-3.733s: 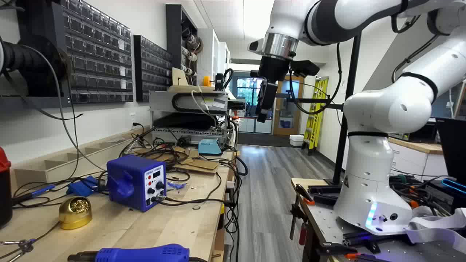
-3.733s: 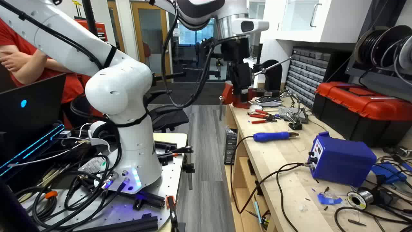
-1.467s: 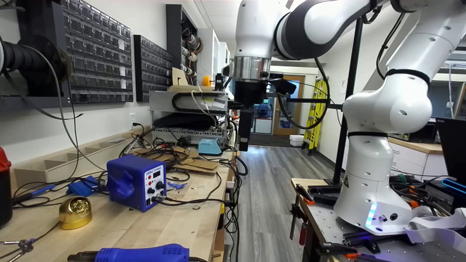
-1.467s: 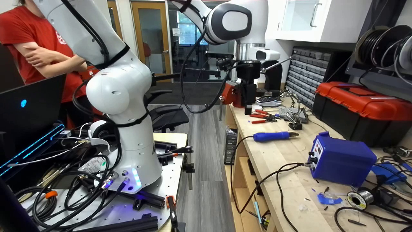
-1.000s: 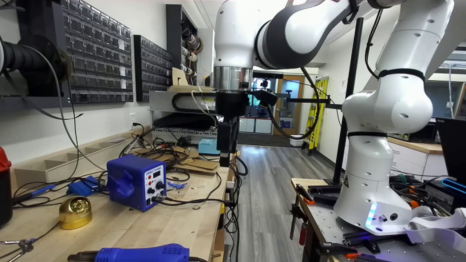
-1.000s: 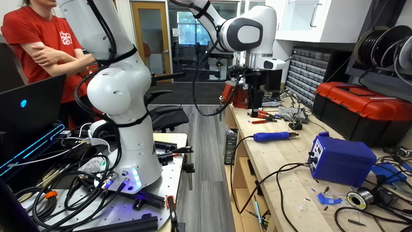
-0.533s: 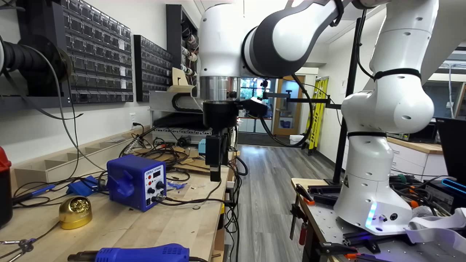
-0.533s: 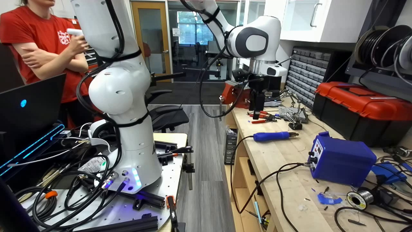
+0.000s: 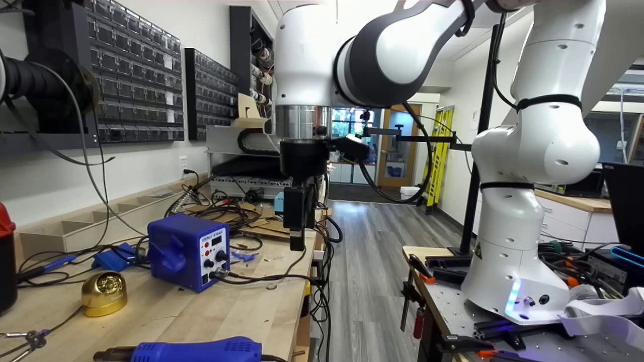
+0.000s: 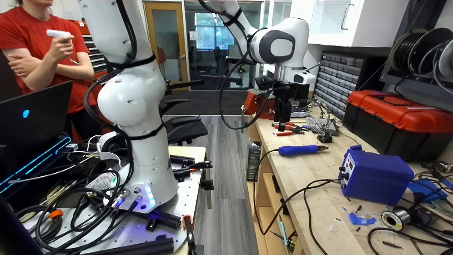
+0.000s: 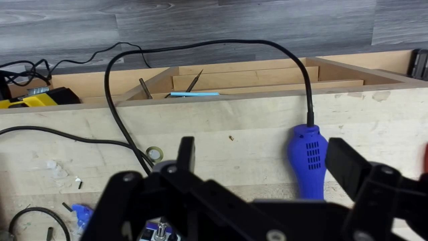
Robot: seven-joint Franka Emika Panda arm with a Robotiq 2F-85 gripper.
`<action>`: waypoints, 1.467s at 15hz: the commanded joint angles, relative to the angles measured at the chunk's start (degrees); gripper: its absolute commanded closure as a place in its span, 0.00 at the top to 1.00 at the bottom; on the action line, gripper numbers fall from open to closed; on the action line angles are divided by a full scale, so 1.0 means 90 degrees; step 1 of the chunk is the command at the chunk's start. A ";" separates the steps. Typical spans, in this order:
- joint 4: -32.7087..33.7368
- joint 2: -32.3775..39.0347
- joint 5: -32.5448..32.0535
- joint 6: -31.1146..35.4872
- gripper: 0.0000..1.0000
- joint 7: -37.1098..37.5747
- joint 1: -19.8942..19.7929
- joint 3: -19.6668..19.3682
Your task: Place the blue handle on the holder
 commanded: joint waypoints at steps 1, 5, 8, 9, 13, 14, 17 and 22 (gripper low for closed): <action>0.0056 0.0190 -0.0112 0.0148 1.00 0.0164 0.0127 -0.0059; 0.0213 0.0627 -0.0190 0.0335 1.00 0.0121 0.0269 -0.0015; 0.0410 0.0978 -0.0184 0.0455 1.00 0.0057 0.0416 -0.0040; 0.0491 0.1099 -0.0174 0.0481 1.00 0.0024 0.0461 -0.0053; 0.0960 0.1686 -0.0132 0.0409 1.00 -0.0384 0.0595 -0.0096; 0.1085 0.1843 -0.0141 0.0429 1.00 -0.0490 0.0618 -0.0109; 0.1463 0.2258 -0.0145 0.0454 1.00 -0.0706 0.0671 -0.0162; 0.2114 0.2882 -0.0084 0.0418 1.00 -0.0999 0.0712 -0.0267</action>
